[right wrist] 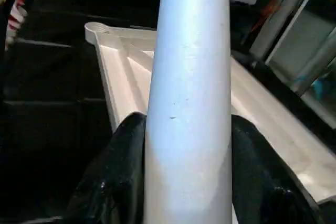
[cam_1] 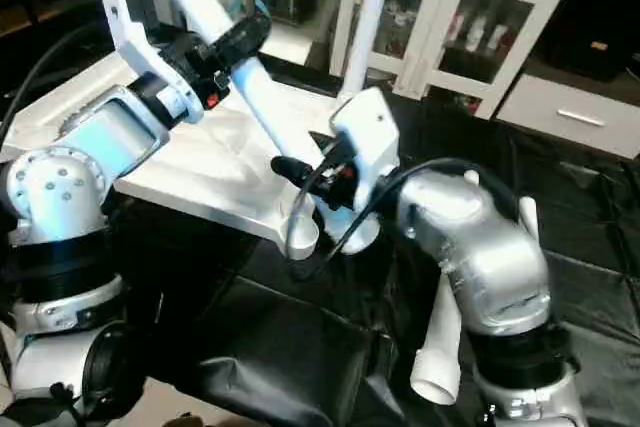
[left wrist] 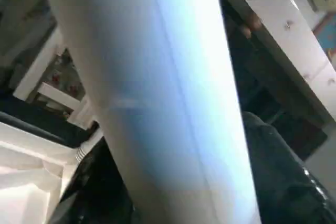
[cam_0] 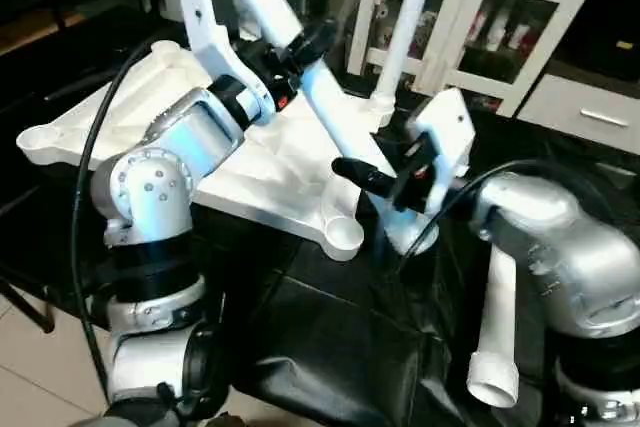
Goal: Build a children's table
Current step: Pick table leg
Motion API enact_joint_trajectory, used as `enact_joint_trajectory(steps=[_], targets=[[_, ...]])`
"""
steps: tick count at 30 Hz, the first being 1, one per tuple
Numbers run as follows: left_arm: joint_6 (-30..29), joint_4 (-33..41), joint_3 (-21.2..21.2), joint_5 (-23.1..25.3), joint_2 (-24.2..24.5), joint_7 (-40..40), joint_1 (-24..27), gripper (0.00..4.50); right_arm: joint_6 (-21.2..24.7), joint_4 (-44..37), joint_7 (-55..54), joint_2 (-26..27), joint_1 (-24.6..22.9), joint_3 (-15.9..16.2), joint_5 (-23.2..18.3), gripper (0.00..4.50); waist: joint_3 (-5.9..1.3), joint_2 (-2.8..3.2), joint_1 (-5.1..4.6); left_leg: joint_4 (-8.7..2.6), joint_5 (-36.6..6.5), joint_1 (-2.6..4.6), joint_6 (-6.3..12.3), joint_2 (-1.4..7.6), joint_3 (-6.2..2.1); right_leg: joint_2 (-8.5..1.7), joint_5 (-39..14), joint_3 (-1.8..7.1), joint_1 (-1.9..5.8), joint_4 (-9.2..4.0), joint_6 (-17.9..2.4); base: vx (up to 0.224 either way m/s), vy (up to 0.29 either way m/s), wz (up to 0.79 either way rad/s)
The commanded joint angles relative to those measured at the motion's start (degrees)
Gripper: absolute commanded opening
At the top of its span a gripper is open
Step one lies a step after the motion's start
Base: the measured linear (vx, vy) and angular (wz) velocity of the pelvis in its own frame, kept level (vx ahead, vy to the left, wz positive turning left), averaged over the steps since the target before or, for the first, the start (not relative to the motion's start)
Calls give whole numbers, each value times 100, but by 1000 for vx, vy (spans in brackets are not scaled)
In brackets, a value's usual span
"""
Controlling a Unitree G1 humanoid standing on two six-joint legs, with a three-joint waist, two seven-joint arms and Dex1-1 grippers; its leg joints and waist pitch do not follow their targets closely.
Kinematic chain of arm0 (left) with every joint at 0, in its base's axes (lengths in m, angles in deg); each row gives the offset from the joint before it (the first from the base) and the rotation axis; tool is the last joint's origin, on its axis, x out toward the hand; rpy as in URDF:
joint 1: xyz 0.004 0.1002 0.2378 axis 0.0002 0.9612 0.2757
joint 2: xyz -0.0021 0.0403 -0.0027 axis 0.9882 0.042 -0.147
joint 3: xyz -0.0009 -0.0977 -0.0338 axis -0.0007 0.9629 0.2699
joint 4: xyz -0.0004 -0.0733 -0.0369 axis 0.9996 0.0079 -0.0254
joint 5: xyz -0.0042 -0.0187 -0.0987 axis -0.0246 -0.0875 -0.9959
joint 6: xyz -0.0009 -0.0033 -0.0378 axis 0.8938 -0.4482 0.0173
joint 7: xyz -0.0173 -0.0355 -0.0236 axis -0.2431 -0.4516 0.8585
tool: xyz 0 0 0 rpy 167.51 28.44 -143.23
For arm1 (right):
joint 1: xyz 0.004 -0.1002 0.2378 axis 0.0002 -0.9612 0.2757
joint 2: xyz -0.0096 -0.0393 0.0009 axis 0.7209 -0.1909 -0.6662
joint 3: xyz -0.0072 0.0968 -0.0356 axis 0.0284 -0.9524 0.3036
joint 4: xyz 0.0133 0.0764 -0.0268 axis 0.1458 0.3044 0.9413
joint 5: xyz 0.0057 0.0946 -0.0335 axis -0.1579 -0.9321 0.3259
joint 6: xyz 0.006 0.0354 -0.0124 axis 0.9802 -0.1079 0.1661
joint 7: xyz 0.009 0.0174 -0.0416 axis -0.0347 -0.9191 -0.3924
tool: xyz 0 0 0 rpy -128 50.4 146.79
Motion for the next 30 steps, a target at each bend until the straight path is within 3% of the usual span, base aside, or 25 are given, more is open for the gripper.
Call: enact_joint_trajectory(steps=[1, 2, 4, 5, 12, 17, 18, 19, 20, 21, 25, 28, 30], targets=[[128, -165, 109, 84, -34, -249, -92, 258, -379, -140, 0, -47, 3, 65, 126, 180, -365, 49, 1, -382, -648, 20, -182, 145, -43, -314, -774, 257, 347, -365, -564, 0, 0, 0], [149, -167, 120, 93, -22, -269, -94, 236, -519, -119, 5, -63, -26, 158, 229, 180, -364, 41, 2, -382, -642, 19, -167, 150, -45, -315, -724, 256, 347, -357, -577, 0, 0, 0], [136, -156, 130, 72, -28, -269, -89, 237, -534, -114, -8, -56, -40, 170, 243, 180, -361, 48, -2, -380, -650, 20, -158, 150, -41, -314, -671, 259, 344, -347, -613, 0, 0, 0], [122, -144, 139, 48, -36, -284, -83, 212, -568, -90, -41, -48, -52, 176, 268, 180, -361, 46, -2, -378, -661, 26, -145, 152, -38, -316, -646, 260, 343, -347, -652, 0, 0, 0], [175, -173, 135, -23, -78, -483, -58, 188, -838, 143, -224, 19, -15, 151, 498, 180, -353, 39, -16, -379, -762, 24, -122, 149, -38, -311, -815, 260, 341, -364, -605, 0, 0, 0], [206, -152, 159, -68, -91, -529, -53, 185, -936, 186, -298, 106, 13, 121, 510, 180, -357, 40, -16, -374, -674, 23, -106, 150, -37, -308, -635, 261, 344, -342, -651, 0, 0, 0], [191, -148, 141, -88, -53, -498, -51, 184, -932, 196, -245, 141, 12, 100, 405, 180, -361, 41, -19, -371, -664, 24, -103, 148, -37, -310, -607, 261, 344, -337, -669, 0, 0, 0], [180, -146, 127, -103, -27, -476, -49, 183, -923, 201, -202, 163, 10, 86, 330, 236, -361, 45, -17, -372, -687, 32, -104, 149, -35, -311, -624, 260, 343, -339, -676, 0, 0, 0], [166, -134, 112, -118, 8, -440, -44, 183, -898, 190, -138, 209, -1, 32, 193, 236, -361, 44, -20, -372, -681, 31, -103, 151, -37, -312, -608, 261, 343, -335, -683, 0, 0, 0], [114, -107, 99, -187, 77, -363, -37, 182, -671, 138, -37, 357, -23, -176, -196, 250, -360, 50, -19, -374, -716, 37, -91, 149, -36, -314, -623, 260, 342, -334, -692, 0, 0, 0], [-44, -27, 15, -290, 223, -170, -29, 167, -488, 152, 90, 368, 56, -469, -536, 291, -363, 66, -26, -376, -702, 45, -49, 157, -43, -308, -581, 258, 342, -321, -659, 0, 0, 0], [-275, 84, -226, -399, 490, 307, 28, 162, -92, 440, 353, 321, 351, -1159, -1269, 313, -351, 56, -28, -378, -746, 59, -82, 151, -30, -294, -627, 256, 324, -327, -710, 0, 0, 0], [-310, 98, -285, -425, 550, 427, 41, 161, -45, 518, 415, 300, 417, -1283, -1393, 334, -351, 70, -9, -377, -735, 62, -105, 154, -24, -304, -675, 255, 312, -325, -752, 0, 0, 0]])
